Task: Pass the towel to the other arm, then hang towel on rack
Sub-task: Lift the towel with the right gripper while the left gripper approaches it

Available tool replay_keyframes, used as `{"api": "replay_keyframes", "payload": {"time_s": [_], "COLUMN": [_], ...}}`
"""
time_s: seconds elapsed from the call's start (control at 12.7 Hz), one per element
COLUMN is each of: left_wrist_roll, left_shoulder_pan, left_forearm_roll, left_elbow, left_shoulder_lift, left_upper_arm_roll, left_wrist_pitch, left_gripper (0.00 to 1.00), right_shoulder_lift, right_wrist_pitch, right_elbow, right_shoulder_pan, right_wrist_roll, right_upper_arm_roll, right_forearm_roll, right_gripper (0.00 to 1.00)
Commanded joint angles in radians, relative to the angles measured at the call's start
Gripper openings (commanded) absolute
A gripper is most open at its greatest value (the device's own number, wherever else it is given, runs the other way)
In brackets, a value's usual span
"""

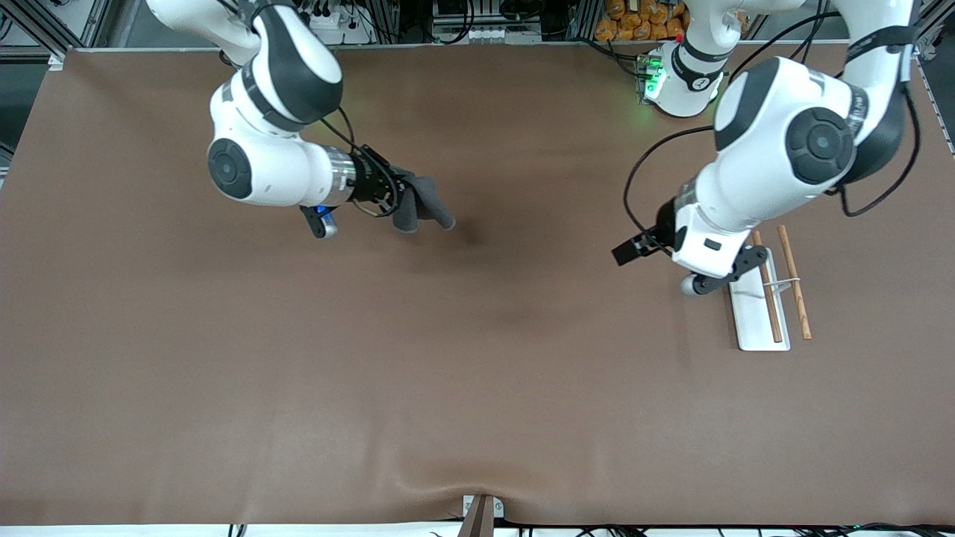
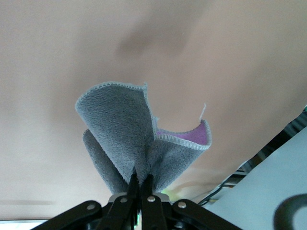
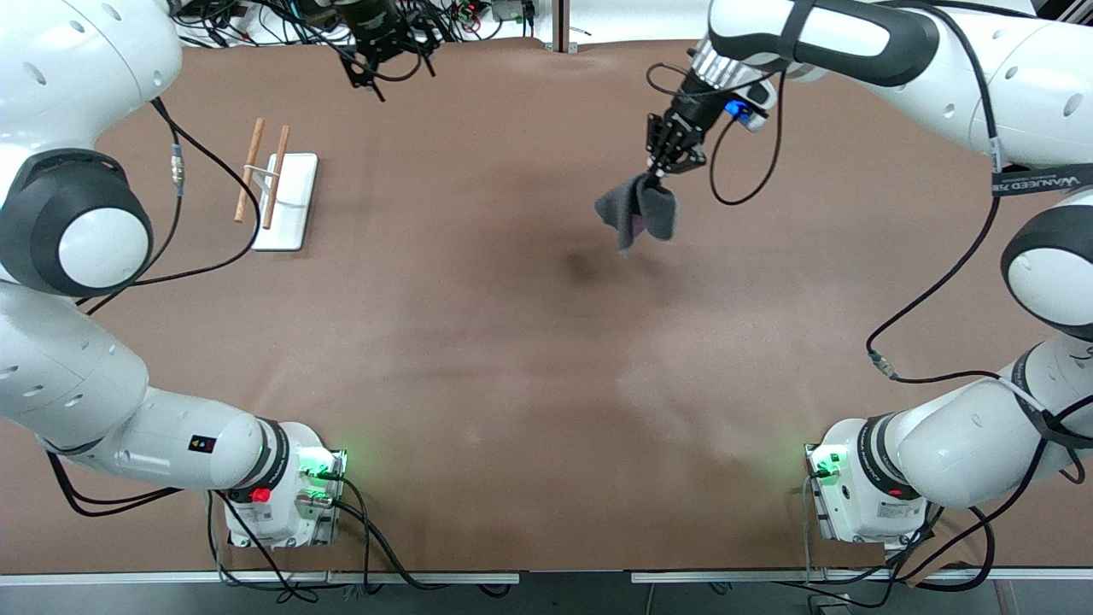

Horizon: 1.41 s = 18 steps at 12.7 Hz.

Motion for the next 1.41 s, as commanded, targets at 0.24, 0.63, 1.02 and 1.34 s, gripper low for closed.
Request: {"api": "replay_keyframes", "payload": {"time_s": [0.24, 0.63, 1.02, 1.34], "left_wrist_roll": [-0.198, -0.209, -0.209, -0.224], "left_shoulder_pan": [-0.085, -0.108, -0.122, -0.104], "left_forearm_roll": [-0.061, -0.168, -0.229, -0.374], "left_elbow": [0.013, 0.013, 0.055, 0.047], "left_shoulder_lift": [0.058, 0.127, 0.187, 0.212], "left_upper_arm_roll": [0.0, -0.002, -0.002, 0.001], "left_wrist_pitch": [0.05, 0.05, 0.05, 0.052], "left_gripper": [1.0, 1.0, 1.0, 1.0], "right_shoulder_lift": [0.086, 0.144, 0.215, 0.242], "right_wrist_pitch": [0.142, 0.304, 0.306, 0.363], "right_elbow": [0.137, 0.221, 0.333, 0.364], "right_shoulder_pan": [0.086, 0.138, 0.141, 0.156], "right_wrist_roll": [0.221, 0.377, 0.468, 0.51], "right_upper_arm_roll": [-0.001, -0.002, -0.001, -0.002], "right_forearm_roll": [0.024, 0.07, 0.073, 0.104], "right_gripper": [0.0, 0.0, 0.0, 0.0]}}
